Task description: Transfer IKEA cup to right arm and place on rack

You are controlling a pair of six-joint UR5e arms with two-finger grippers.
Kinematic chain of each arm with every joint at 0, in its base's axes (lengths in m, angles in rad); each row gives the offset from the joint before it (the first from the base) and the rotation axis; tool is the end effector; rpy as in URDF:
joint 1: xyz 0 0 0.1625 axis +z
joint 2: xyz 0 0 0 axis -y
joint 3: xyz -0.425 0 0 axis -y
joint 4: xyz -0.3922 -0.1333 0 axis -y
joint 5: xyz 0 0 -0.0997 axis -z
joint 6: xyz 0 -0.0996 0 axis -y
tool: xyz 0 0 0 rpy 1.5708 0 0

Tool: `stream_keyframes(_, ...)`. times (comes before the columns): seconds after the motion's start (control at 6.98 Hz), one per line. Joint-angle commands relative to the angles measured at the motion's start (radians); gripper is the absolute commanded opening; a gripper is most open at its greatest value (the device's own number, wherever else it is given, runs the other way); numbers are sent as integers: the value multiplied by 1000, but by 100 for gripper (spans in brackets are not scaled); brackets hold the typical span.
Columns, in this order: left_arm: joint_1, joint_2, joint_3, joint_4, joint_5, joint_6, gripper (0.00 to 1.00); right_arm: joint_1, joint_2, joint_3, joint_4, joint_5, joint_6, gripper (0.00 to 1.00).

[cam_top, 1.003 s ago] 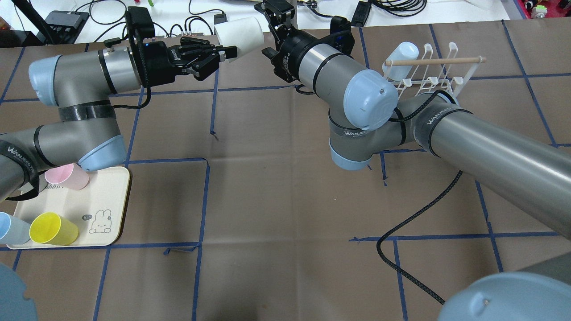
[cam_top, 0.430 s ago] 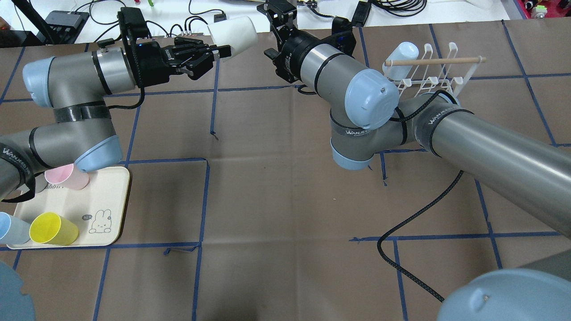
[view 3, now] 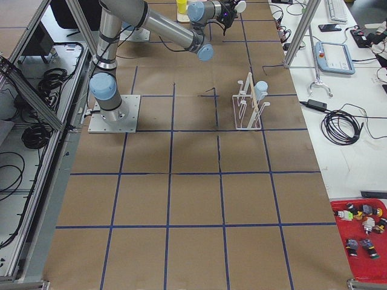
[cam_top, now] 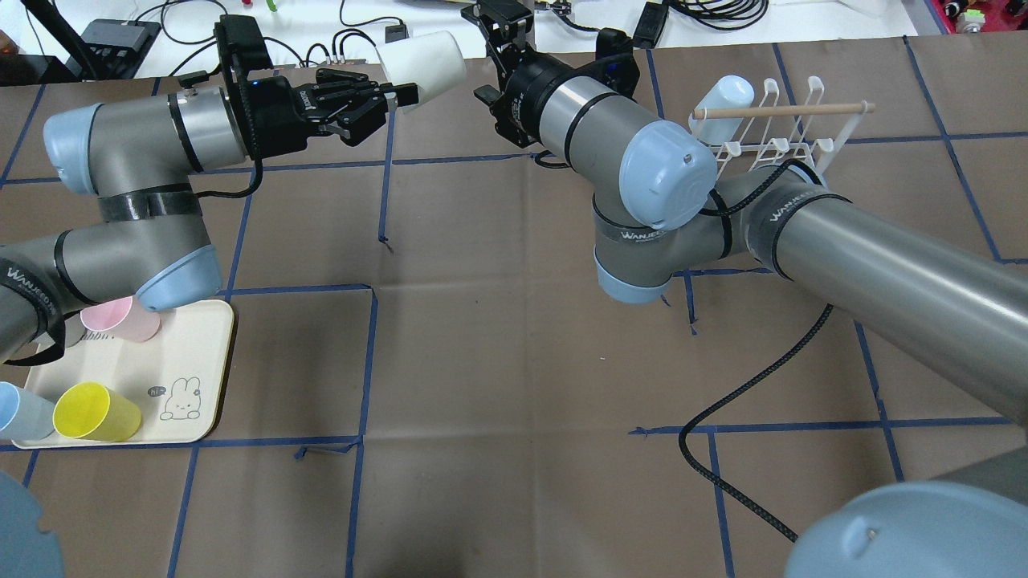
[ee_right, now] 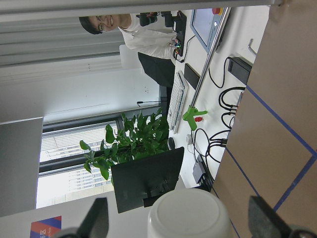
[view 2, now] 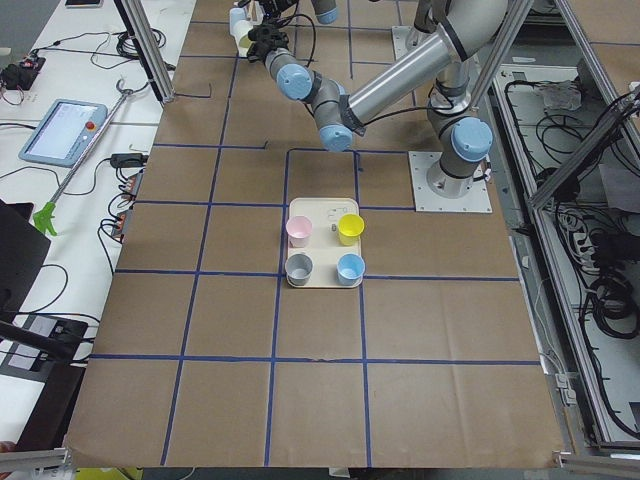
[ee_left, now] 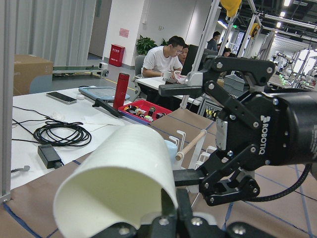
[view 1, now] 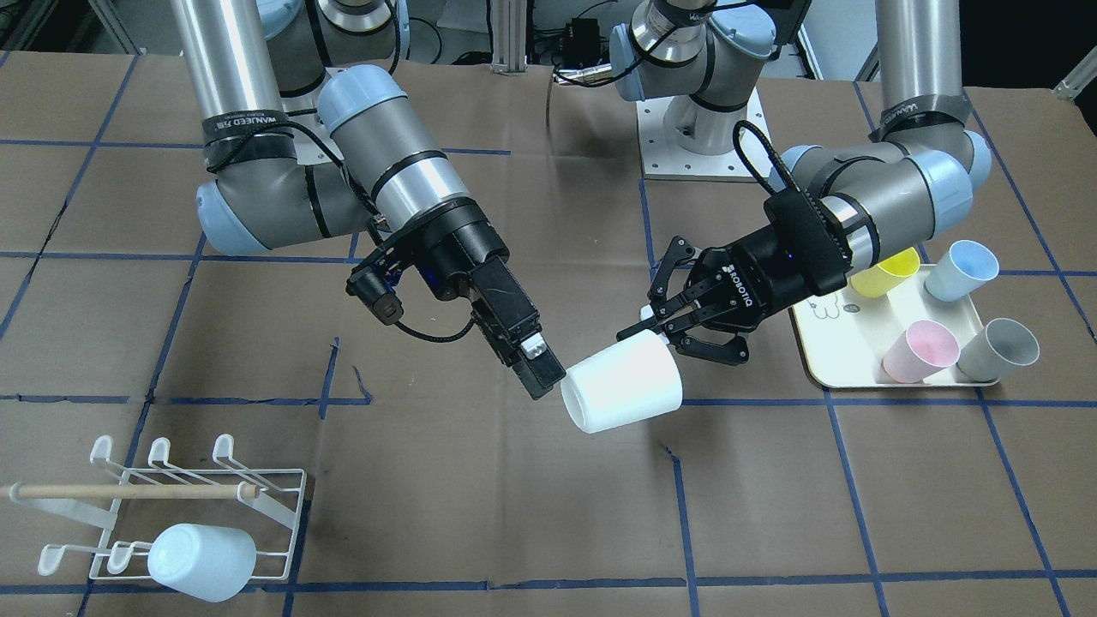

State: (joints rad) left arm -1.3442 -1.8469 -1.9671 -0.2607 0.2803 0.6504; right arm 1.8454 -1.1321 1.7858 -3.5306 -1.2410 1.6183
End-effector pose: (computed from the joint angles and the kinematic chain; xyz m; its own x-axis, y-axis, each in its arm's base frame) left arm -0.1065 -0.5574 0.3643 -0.4261 0.8683 0.2540 0.0974 0.3232 -0.9413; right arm 0.3245 -0.5412 0.3803 -0.0316 0.2780 -0.9601 0.8283 0.5448 0.1305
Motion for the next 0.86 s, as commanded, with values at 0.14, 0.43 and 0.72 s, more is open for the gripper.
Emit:
stream_keyframes(0.14,-1,0,-1,0,0,0,6,6,11,-2,12,-2,0,99)
stream_keyframes(0.43,0,0,-1,0,0,0,6,27,14,-3,13,-5,0,99)
stream_keyframes(0.72,-1,2,-3,1,0,0,6,46,20,-18,30,-6,12,99)
